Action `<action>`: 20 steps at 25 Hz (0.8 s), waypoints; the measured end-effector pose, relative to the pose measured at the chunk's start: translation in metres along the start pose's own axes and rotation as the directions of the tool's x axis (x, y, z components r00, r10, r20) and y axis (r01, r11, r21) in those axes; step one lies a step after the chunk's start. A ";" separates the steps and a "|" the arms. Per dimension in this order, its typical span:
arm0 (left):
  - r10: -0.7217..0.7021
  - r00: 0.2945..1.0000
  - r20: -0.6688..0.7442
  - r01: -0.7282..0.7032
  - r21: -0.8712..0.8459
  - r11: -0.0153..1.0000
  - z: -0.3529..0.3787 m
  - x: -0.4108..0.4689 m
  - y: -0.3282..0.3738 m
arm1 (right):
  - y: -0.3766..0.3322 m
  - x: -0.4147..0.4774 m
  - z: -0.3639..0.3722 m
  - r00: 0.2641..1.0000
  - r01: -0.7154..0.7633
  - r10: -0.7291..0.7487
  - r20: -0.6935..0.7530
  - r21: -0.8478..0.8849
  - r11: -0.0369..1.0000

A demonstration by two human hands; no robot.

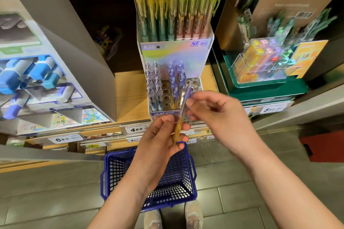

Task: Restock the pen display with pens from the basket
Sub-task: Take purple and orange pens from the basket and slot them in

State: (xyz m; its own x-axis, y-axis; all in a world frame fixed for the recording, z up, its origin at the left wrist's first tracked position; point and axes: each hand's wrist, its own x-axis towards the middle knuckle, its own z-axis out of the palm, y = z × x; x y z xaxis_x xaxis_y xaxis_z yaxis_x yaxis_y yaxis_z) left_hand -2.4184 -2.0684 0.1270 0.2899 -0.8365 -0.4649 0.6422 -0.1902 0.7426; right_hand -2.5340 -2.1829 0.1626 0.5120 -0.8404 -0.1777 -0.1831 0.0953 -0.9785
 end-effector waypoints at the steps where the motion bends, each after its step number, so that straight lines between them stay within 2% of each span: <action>1: -0.022 1.000 -0.015 0.021 -0.017 1.000 -0.001 0.000 0.000 | -0.004 0.003 -0.005 0.997 0.057 -0.055 -0.050 0.027 0.998; 4: -0.071 0.997 -0.038 0.070 -0.034 0.997 -0.005 0.001 -0.002 | -0.015 0.012 -0.012 0.945 0.245 -0.229 -0.232 0.041 0.969; 6: -0.092 0.995 -0.042 0.091 -0.025 0.996 -0.006 0.002 -0.003 | -0.017 0.019 -0.009 0.913 0.312 -0.304 -0.271 -0.016 0.950; 10: -0.111 0.993 -0.039 0.110 -0.027 0.994 -0.007 0.001 -0.001 | -0.007 0.025 0.003 0.899 0.317 -0.360 -0.249 -0.197 0.928; 13: -0.102 0.994 -0.048 0.100 -0.027 0.995 -0.007 0.001 0.001 | 0.005 0.024 0.007 0.863 0.372 -0.473 -0.179 -0.409 0.833; 17: -0.102 0.992 -0.068 0.101 -0.019 0.995 -0.009 0.001 0.002 | 0.022 0.020 0.009 0.843 0.415 -0.531 -0.091 -0.516 0.749; 20: -0.106 0.991 -0.081 0.105 -0.015 0.994 -0.012 0.001 0.001 | 0.029 0.019 0.008 0.837 0.412 -0.540 -0.088 -0.548 0.728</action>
State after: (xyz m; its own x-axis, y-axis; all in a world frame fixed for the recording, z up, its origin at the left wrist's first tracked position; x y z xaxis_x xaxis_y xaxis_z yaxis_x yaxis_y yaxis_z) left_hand -2.4087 -2.0634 0.1215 0.2770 -0.7671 -0.5787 0.6796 -0.2693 0.6823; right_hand -2.5231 -2.1924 0.1300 0.4536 -0.8020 0.3885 -0.3828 -0.5690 -0.7278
